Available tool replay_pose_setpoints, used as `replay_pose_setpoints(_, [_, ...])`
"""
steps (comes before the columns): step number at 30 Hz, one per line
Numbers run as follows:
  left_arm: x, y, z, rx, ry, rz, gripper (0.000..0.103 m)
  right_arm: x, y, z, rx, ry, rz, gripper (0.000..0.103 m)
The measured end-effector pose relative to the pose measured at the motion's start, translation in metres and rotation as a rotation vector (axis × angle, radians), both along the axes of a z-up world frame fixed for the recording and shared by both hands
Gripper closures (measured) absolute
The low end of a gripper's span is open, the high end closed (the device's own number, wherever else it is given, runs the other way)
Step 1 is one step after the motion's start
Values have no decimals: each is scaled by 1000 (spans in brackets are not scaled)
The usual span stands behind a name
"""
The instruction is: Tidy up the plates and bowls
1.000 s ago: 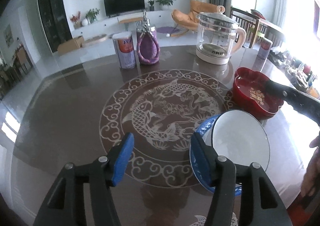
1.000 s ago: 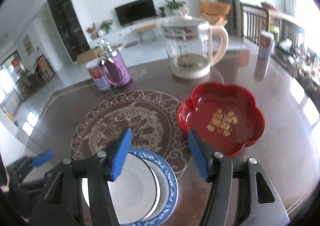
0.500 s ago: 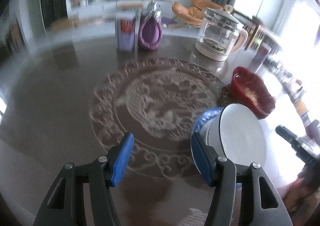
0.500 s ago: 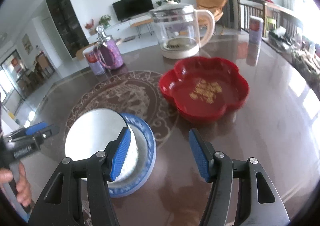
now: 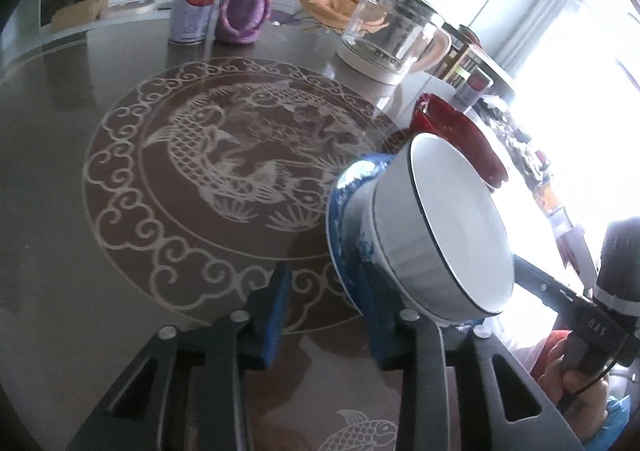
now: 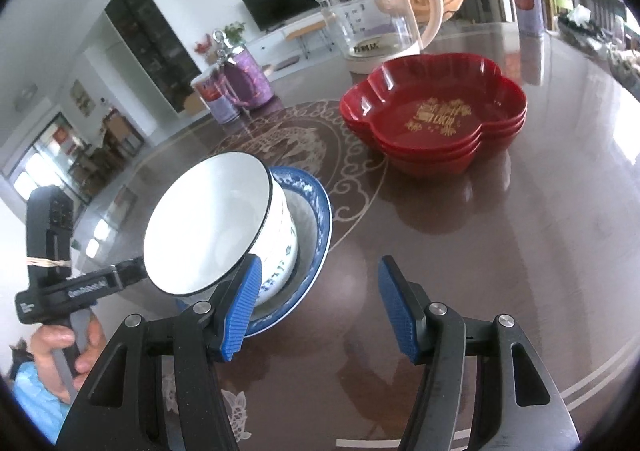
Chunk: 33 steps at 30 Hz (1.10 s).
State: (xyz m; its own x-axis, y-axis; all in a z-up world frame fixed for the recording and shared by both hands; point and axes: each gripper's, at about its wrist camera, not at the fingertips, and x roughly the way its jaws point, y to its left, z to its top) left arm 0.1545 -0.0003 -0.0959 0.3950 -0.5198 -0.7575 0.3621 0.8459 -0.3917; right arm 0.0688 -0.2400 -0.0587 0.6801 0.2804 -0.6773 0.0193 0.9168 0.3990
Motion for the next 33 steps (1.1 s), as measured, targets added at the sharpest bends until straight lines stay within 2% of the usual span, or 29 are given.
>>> replay_pose_setpoints(2, [1,-2,-2,-15,-9,2,78,2,-1,-3,12,2,7,49])
replay_pose_setpoints(4, [2,-3,-4,-38,-12,5,84,7,-1,-7,27,15,17,64])
replay_pose_setpoints(6, [2,-4,-3,-54,-16,2,92,12,0,-12,44,27,30,73])
replay_pose_setpoints(9, [2,-4,-4,-58,-28,10,92,21,2,-21,68,46,36,85])
replay_pose_setpoints(12, [3,-2,-6,-80,-30,17,93,28,-1,-25,111,46,26,91])
replay_pose_setpoints(20, [1,-2,0,-83,-19,55,94,35,-1,-23,125,66,30,91])
replay_pose_setpoints(28, [13,-16,36,-71,-59,44,94,39,-13,6,137,-1,13,91])
replay_pose_setpoints(33, [39,-51,67,-90,-87,14,95,49,-44,31,149,-47,-22,91])
